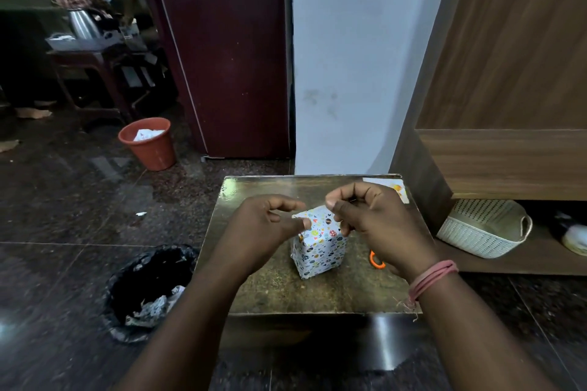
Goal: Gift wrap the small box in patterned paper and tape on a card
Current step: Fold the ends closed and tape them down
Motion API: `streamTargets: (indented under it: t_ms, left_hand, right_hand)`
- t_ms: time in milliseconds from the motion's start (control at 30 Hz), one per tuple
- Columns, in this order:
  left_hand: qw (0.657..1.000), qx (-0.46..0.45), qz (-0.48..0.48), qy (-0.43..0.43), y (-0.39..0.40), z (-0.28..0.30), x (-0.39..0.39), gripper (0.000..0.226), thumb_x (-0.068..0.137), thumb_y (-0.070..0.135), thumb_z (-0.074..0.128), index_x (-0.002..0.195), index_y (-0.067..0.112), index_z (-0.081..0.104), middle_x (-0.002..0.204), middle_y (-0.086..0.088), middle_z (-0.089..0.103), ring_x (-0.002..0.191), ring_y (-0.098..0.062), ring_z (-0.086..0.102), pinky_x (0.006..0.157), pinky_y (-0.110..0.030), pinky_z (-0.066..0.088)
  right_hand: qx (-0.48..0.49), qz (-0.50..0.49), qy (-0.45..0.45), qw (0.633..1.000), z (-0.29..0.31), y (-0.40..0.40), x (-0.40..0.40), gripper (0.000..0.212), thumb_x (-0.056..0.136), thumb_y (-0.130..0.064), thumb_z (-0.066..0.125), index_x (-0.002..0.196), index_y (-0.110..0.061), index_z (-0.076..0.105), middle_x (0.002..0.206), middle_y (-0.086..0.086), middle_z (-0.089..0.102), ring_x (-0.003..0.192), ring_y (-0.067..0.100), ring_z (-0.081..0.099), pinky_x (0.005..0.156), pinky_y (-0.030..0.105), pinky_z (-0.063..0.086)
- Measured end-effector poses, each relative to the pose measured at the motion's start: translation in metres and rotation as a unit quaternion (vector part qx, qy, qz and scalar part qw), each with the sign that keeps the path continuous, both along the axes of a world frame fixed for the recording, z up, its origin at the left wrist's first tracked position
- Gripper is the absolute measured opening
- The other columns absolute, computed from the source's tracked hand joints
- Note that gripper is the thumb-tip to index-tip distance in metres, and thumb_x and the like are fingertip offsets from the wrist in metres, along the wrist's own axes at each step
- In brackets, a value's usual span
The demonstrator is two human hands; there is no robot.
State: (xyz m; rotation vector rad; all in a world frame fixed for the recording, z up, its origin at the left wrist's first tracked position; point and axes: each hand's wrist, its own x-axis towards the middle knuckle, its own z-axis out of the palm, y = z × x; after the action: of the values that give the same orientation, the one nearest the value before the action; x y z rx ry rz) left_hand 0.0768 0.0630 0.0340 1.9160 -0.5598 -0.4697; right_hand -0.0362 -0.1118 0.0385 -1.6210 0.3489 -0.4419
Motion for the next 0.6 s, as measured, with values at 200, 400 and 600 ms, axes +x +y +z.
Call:
streamTargets:
  t_ms: [200, 400, 600]
  left_hand:
    - [1.0, 0.01, 0.024, -0.006, -0.003, 0.003, -0.01, 0.023, 0.073, 0.021, 0.093, 0.09, 0.029, 0.079, 0.075, 0.001, 0.078, 0.076, -0.027, 0.075, 0.077, -0.038, 0.058]
    - [0.999, 0.018, 0.044, -0.007, -0.003, 0.004, -0.013, 0.021, 0.074, 0.024, 0.092, 0.091, 0.027, 0.081, 0.082, 0.011, 0.079, 0.075, -0.009, 0.072, 0.07, -0.024, 0.05]
    - [1.0, 0.012, 0.016, 0.019, -0.002, -0.001, -0.008, 0.026, 0.076, 0.02, 0.091, 0.1, 0.023, 0.082, 0.089, 0.008, 0.079, 0.085, -0.002, 0.073, 0.074, -0.02, 0.049]
  right_hand:
    - [-0.092, 0.009, 0.034, 0.995, 0.001, 0.007, 0.005, 0.009, 0.093, -0.015, 0.072, 0.085, -0.02, 0.071, 0.069, -0.008, 0.065, 0.062, 0.007, 0.057, 0.058, 0.025, 0.044]
    - [-0.303, 0.068, 0.125, 0.942, 0.014, 0.005, 0.012, 0.015, 0.1, -0.022, 0.059, 0.086, -0.025, 0.063, 0.08, -0.009, 0.064, 0.07, 0.005, 0.056, 0.067, 0.029, 0.047]
    - [-0.437, 0.148, 0.218, 0.86, 0.024, 0.007, 0.033, 0.011, 0.1, -0.025, 0.057, 0.092, -0.03, 0.06, 0.091, -0.007, 0.063, 0.085, 0.014, 0.06, 0.073, 0.034, 0.05]
